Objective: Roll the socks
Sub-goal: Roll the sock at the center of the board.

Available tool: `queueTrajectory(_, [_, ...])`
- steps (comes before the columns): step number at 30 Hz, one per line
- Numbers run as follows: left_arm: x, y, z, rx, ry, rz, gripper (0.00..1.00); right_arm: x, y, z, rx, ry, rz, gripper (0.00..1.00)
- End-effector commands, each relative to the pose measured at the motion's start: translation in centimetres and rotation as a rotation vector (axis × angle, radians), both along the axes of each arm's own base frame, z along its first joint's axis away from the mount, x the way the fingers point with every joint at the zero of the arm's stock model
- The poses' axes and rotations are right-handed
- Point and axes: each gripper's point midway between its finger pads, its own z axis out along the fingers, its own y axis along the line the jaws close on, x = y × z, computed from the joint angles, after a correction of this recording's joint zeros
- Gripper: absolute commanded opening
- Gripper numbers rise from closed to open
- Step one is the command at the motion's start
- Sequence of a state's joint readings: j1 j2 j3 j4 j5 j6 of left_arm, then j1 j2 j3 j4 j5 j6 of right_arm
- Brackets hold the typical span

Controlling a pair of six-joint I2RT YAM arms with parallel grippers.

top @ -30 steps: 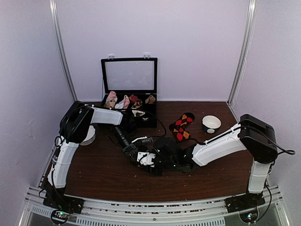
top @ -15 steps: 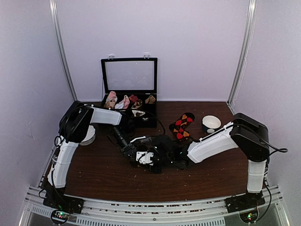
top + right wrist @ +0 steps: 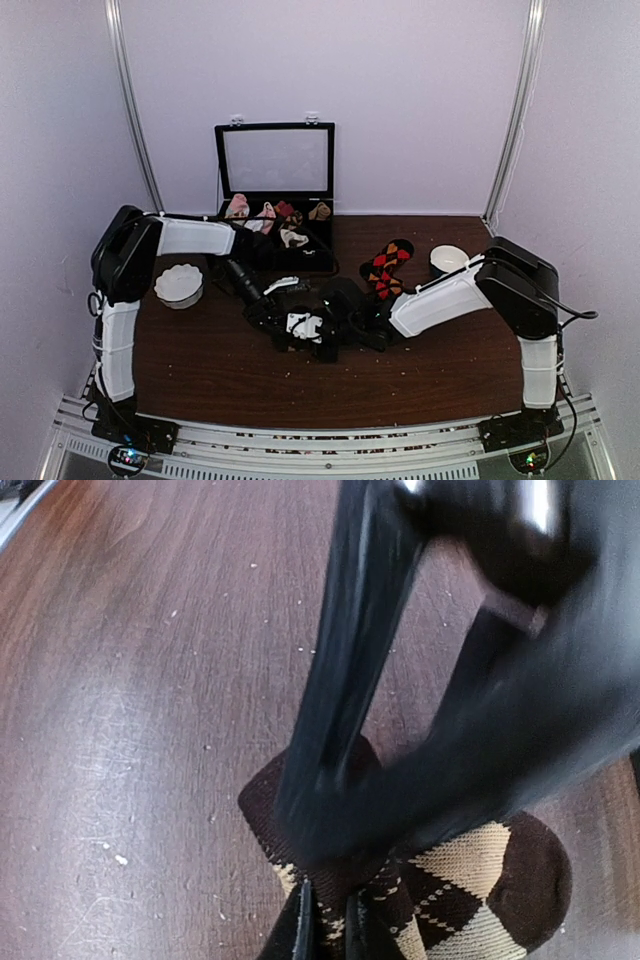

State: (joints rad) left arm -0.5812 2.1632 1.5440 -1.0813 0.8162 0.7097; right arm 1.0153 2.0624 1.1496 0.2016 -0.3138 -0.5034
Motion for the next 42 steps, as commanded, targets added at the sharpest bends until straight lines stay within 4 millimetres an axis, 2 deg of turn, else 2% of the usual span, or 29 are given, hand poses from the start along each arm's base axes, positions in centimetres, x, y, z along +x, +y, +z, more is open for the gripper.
queueTrajectory(1, [3.0, 0.5, 2.5, -0.039, -0.239, 0.064, 0.5, -2.3, -5.2, -7.7, -0.229, 0.256, -0.077, 0.09])
queueTrajectory(9, [1.5, 0.7, 4.6, -0.141, -0.35, -0.011, 0.46, -3.0, -3.8, -5.3, -0.106, 0.574, -0.146, 0.03])
queueTrajectory(13, [-0.3, 0.3, 4.7, -0.168, -0.415, -0.088, 0.46, -2.9, -3.4, -5.3, -0.095, 0.728, -0.217, 0.01])
queueTrajectory(17, [-1.0, -0.3, 3.3, -0.128, -0.541, -0.164, 0.46, -2.5, -3.2, -5.4, -0.105, 0.846, -0.285, 0.0])
queueTrajectory(20, [-1.0, -0.6, 1.4, -0.065, -0.671, -0.228, 0.46, -1.9, -3.0, -5.0, -0.072, 0.936, -0.325, 0.0])
queueTrajectory(24, [0.6, -1.2, -0.2, 0.015, -0.836, -0.242, 0.45, -1.5, -2.8, -4.3, -0.042, 1.008, -0.348, 0.0])
queueTrajectory(28, [2.1, -1.7, 0.1, 0.021, -0.951, -0.207, 0.48, -1.6, -3.1, -4.9, -0.069, 1.09, -0.377, 0.0])
queueTrajectory(31, [2.0, -2.1, 0.0, 0.025, -0.972, -0.221, 0.49, -1.6, -3.2, -5.5, -0.077, 1.143, -0.402, 0.0])
queueTrajectory(37, [2.1, -2.2, -2.1, 0.076, -0.969, -0.249, 0.48, -1.8, -3.4, -5.9, -0.065, 1.23, -0.43, 0.0])
queueTrajectory(42, [1.9, -1.8, -3.4, 0.126, -0.933, -0.288, 0.42, -1.4, -3.9, -6.0, -0.056, 1.245, -0.466, 0.0])
